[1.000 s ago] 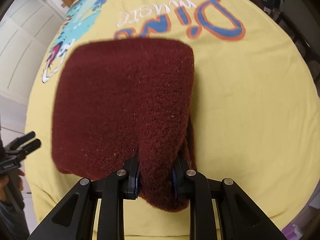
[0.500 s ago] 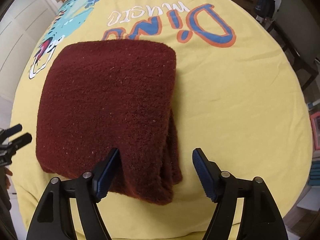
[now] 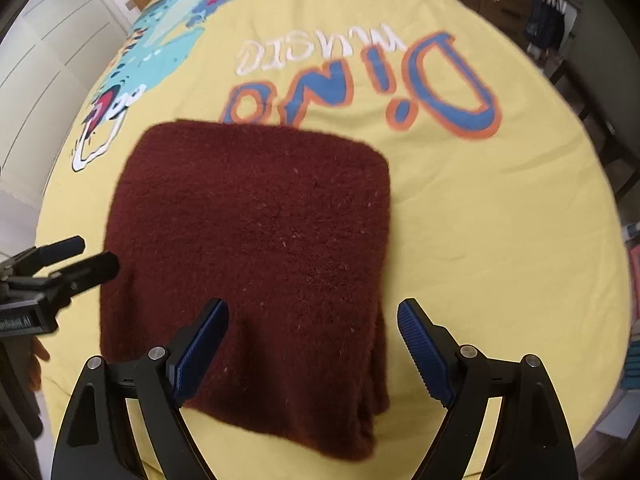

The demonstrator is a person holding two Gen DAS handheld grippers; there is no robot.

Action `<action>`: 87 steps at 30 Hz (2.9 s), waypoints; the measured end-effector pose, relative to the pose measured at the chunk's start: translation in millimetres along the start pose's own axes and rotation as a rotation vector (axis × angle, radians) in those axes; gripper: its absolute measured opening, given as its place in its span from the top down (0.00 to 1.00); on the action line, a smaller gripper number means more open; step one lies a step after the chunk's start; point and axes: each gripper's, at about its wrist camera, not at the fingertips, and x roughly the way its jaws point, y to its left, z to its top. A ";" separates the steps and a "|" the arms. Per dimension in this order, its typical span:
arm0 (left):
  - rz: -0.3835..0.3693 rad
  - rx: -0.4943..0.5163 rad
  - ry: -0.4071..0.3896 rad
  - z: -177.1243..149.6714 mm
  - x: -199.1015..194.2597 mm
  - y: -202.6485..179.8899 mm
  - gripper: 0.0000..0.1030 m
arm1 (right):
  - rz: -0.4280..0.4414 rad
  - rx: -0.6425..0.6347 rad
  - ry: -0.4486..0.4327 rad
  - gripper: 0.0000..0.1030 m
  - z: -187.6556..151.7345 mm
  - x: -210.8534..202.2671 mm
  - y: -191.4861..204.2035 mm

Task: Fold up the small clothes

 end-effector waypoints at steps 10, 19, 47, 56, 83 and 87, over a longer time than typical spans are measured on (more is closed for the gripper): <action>0.051 0.007 0.084 -12.1 53.9 -5.7 0.01 | 0.048 0.037 0.032 0.01 -7.2 47.1 -16.4; 0.123 0.093 0.050 -23.6 61.6 -13.3 0.00 | 0.071 0.010 0.043 0.01 -7.7 63.1 -13.3; -0.095 0.122 -0.103 -24.5 -50.9 39.3 0.57 | 0.226 -0.037 -0.041 0.61 22.5 -13.1 77.1; -0.055 0.044 -0.103 -42.8 -58.3 114.8 0.57 | 0.224 -0.098 0.031 0.61 17.8 33.1 152.5; 0.044 -0.035 -0.115 -74.6 -47.1 144.6 0.01 | 0.039 -0.203 -0.115 0.00 -17.2 27.6 142.3; 0.050 -0.062 -0.113 -75.8 -42.1 153.1 0.01 | 0.033 -0.161 -0.119 0.01 -21.4 32.9 127.0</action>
